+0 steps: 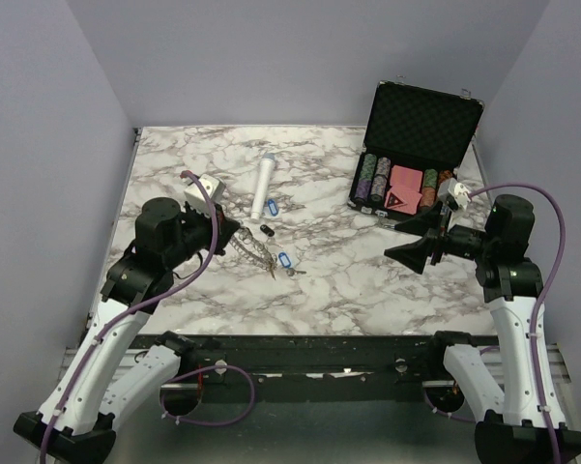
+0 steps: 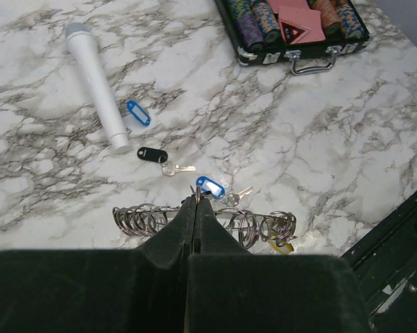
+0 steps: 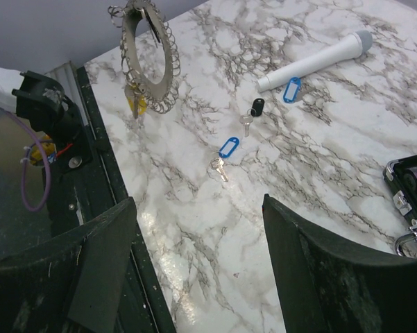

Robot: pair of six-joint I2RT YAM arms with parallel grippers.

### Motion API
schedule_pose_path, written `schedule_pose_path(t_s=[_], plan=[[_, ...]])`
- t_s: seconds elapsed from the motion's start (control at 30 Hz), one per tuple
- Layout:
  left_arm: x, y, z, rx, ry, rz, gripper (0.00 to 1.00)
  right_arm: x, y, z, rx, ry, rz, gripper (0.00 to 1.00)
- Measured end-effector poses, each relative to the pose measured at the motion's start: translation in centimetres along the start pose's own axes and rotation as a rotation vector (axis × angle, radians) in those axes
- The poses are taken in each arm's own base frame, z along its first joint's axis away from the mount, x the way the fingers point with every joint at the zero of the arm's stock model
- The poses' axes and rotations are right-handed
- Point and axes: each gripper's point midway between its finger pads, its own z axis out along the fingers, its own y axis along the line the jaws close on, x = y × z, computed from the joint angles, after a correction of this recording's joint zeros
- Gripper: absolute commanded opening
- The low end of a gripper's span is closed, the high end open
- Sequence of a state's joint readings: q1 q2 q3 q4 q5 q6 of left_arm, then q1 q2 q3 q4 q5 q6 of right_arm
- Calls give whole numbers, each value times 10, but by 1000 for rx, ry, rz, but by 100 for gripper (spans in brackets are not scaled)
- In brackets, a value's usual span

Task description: Put the keys on the keyring

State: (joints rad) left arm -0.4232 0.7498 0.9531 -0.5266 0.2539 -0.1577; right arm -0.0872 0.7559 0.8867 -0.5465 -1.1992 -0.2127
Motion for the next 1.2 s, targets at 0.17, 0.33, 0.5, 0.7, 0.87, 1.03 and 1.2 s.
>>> schedule_pose_path(t_s=[0.17, 0.33, 0.5, 0.7, 0.87, 1.03, 1.2], plan=[[1, 34, 2, -107, 5, -50, 0, 0, -1, 0, 0, -6, 3, 81], [4, 70, 5, -203, 14, -113, 0, -1, 0, 0, -9, -12, 2, 81], [6, 100, 11, -269, 21, -165, 0, -1, -1, 0, -10, -16, 8, 81], [7, 127, 22, -319, 56, -210, 0, -3, 0, 0, -25, -27, 12, 82], [-13, 167, 31, -389, 41, -246, 0, -3, -4, 0, -29, -31, 27, 82], [-32, 219, 63, -433, 44, -299, 0, -2, -7, 1, -35, -29, 45, 81], [-19, 252, 88, -483, 82, -345, 0, -1, -11, 2, -37, -27, 59, 82]])
